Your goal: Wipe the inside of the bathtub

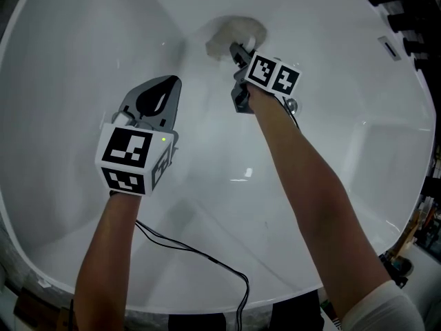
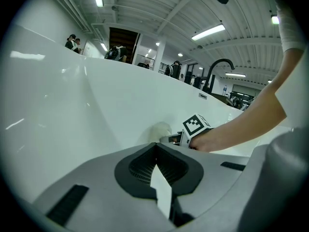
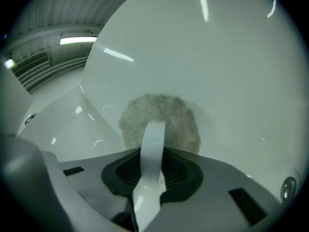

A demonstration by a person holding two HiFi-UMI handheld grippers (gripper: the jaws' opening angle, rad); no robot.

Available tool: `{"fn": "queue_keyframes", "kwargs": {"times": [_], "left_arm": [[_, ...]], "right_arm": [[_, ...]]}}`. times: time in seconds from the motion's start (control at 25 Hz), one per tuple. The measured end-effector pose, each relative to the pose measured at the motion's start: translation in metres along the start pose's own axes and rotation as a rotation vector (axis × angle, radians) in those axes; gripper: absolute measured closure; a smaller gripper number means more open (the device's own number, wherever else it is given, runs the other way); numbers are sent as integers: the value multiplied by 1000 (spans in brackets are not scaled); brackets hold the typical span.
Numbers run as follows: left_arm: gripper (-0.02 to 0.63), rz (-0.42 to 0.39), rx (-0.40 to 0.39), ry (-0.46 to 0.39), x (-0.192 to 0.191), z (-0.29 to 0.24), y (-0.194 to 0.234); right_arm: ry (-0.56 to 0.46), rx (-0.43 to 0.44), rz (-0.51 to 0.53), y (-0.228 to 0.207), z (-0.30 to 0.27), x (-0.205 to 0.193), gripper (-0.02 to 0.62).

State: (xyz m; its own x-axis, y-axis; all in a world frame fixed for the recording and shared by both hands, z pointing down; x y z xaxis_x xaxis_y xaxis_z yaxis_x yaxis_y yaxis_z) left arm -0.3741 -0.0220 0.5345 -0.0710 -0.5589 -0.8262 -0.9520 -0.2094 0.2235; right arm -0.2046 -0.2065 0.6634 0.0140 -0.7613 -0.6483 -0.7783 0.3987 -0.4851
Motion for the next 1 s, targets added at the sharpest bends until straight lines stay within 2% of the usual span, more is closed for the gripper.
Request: {"fn": "queue_keyframes", "kwargs": {"times": [0.56, 1.0], "left_arm": [[600, 58, 38, -25, -15, 21, 49], [600, 114, 61, -67, -1, 19, 53]], "right_arm": [[108, 69, 234, 79, -69, -14, 505], [156, 119, 303, 110, -90, -9, 505]]}}
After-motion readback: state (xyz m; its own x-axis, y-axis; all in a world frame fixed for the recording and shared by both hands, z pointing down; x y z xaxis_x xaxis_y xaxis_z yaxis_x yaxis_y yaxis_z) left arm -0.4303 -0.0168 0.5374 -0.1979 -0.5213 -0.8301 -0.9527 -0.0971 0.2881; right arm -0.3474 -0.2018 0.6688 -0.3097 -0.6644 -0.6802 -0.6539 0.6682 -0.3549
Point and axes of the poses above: the fingertips, and each gripper's own axes: z backward along the fingers, y to its left, x out of its top, the point moved 7 cm from there along z, backward along the fingers
